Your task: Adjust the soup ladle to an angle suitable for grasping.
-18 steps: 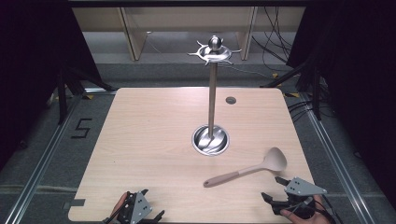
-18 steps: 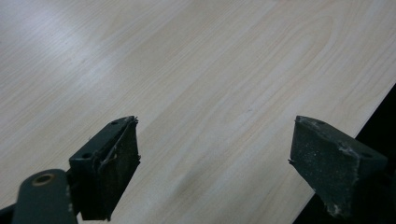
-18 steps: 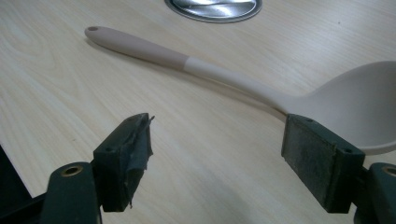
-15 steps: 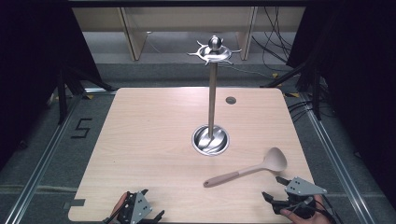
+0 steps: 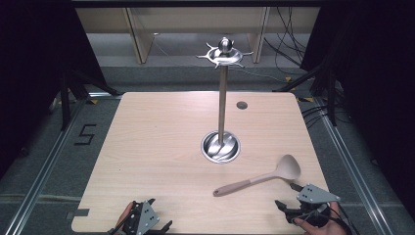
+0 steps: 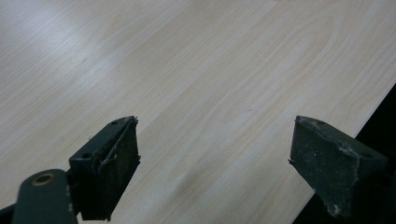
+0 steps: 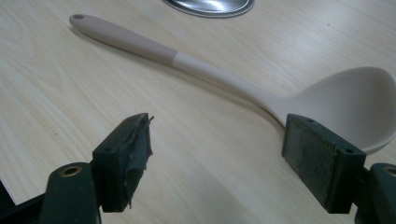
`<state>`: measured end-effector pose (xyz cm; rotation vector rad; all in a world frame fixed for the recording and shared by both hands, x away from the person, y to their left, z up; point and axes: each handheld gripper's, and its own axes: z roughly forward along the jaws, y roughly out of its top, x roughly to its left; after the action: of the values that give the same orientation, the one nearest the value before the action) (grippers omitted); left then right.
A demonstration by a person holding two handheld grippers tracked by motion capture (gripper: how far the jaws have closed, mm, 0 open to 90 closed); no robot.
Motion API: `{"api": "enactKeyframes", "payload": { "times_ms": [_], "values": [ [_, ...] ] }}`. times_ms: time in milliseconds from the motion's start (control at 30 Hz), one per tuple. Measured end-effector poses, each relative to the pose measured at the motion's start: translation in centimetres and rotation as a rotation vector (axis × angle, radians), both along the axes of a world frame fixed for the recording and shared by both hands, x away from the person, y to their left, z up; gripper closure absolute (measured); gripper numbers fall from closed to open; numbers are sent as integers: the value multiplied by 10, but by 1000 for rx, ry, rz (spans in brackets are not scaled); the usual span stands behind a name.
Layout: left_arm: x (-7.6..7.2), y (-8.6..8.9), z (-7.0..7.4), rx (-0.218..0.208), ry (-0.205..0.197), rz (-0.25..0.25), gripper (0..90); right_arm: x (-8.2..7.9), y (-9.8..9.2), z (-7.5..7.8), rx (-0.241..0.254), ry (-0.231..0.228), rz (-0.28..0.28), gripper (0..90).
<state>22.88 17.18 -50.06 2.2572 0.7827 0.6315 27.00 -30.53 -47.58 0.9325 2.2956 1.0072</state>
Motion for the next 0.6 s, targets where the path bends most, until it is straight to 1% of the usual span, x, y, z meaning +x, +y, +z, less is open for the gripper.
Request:
{"api": "enactKeyframes", "payload": {
  "times_ms": [33, 67, 100, 233, 267, 333, 367, 400, 433, 500, 533, 567, 600],
  "values": [
    [0, 0, 0, 0, 0, 0, 147, 0, 0, 0, 0, 0, 0, 246],
    [0, 0, 0, 1, 0, 0, 147, 0, 2, 0, -15, 14, 8, 240],
    [0, 0, 0, 1, 0, 0, 147, 1, 3, 1, -31, 4, 23, 241],
    [0, 0, 0, 1, 0, 0, 147, 3, 5, 3, -43, 16, 41, 229],
    [0, 1, 1, 10, -4, -5, 148, 4, 6, 3, -51, 6, 53, 219],
    [1, 1, 1, 11, -3, -2, 147, 6, 8, 5, -61, 10, 69, 178],
    [1, 1, 0, 19, -9, -4, 147, 7, 9, 6, -71, 12, 84, 152],
    [1, 0, -1, 7, -13, 5, 147, 9, 9, 6, -87, 0, 104, 156],
    [1, 0, 0, 16, -15, 4, 148, 11, 10, 8, -97, 3, 114, 159],
    [0, 0, 0, 6, -5, 3, 147, 13, 12, 10, -120, -2, 153, 174],
    [1, 0, 0, 13, -12, 7, 147, 14, 14, 11, -131, 4, 154, 188],
    [1, 0, -1, 10, -12, 6, 147, 16, 16, 12, -152, -3, 177, 193],
    [1, 1, 0, 16, -9, 8, 147, 18, 18, 13, -166, 1, 187, 202]
  ]
}}
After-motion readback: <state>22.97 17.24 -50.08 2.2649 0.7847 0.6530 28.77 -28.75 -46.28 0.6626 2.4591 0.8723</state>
